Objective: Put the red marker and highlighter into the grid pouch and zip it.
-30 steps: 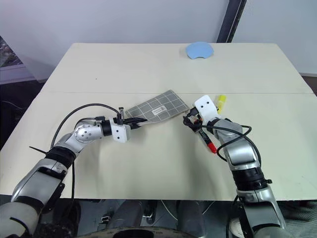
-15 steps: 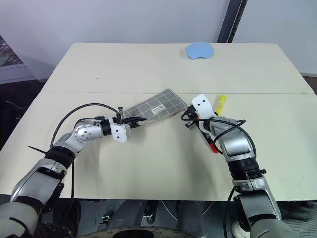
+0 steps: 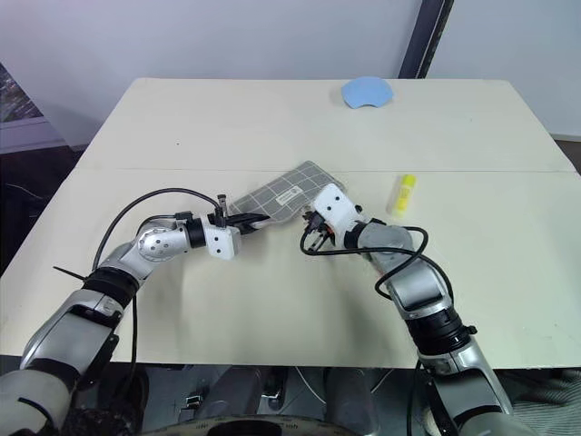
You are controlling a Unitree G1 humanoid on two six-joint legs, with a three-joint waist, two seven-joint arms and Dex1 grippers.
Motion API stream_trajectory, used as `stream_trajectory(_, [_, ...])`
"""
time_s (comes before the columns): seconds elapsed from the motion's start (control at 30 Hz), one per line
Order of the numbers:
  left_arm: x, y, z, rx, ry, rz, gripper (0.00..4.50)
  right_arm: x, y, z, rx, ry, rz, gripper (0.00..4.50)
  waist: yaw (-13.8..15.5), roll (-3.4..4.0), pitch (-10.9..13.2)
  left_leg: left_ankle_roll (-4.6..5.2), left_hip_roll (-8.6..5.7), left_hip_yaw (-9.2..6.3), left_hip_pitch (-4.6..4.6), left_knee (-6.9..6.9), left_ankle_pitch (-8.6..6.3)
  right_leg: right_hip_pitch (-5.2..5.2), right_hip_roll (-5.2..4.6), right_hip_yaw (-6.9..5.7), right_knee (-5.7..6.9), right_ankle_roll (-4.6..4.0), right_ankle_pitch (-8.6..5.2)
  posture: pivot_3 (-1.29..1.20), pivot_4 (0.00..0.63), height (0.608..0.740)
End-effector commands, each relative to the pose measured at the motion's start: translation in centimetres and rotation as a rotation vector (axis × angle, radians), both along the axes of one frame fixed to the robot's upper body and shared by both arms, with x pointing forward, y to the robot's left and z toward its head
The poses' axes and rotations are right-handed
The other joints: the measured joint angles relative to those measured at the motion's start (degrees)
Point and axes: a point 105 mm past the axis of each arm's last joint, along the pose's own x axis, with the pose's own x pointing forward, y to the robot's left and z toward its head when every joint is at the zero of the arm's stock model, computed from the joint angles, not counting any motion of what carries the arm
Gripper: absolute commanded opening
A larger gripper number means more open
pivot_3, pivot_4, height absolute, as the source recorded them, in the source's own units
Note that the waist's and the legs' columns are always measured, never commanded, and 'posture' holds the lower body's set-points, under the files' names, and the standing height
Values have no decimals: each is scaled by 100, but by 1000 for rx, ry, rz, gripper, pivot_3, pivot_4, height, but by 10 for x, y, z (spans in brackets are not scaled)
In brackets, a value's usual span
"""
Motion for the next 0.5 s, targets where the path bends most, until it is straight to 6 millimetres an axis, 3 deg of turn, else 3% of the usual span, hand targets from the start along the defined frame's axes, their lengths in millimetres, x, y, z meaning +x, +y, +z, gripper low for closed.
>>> stream_trajectory(0.03, [3, 2, 1, 12, -8, 15, 0, -14, 20, 21, 45, -73, 123, 22, -1, 0, 0, 0, 0, 0, 0, -1, 0, 0, 0, 0, -1, 0, 0, 0, 150, 739])
stream_trajectory(0.17, [5, 2, 1, 13, -16, 20, 0, -35, 39, 32, 106, -69, 276, 22, -6, 0, 0, 0, 1, -1, -2, -7, 0, -6, 0, 0, -2, 10, 5, 0, 150, 739])
stream_trajectory(0.27, [1, -5, 3, -3, -17, -12, 0, -38, 44, 26, -13, -121, 350, 22, -4, -1, 0, 0, 0, -1, -1, -7, 0, -4, 0, -1, -3, 9, 4, 0, 150, 739])
stream_trajectory(0.33, [1, -10, 5, -7, -23, -30, 0, -39, 51, 31, 40, -102, 378, 22, -4, -1, 1, 0, 0, -1, -1, -6, 0, -1, -1, -2, -7, 1, 0, 0, 150, 739])
stream_trajectory(0.43, [2, -15, 11, -21, -36, -41, 0, -32, 53, 27, -12, -109, 379, 22, 0, -7, 4, 0, 0, -1, -3, -6, 0, -2, -1, -2, -8, 0, -1, 0, 150, 739])
stream_trajectory(0.5, [3, -15, 16, -39, -44, -41, 0, -11, 44, 31, -30, -152, 276, 22, -5, -13, 8, 0, 0, -1, -5, -6, 0, -3, -1, -3, -10, 1, 0, 0, 150, 739])
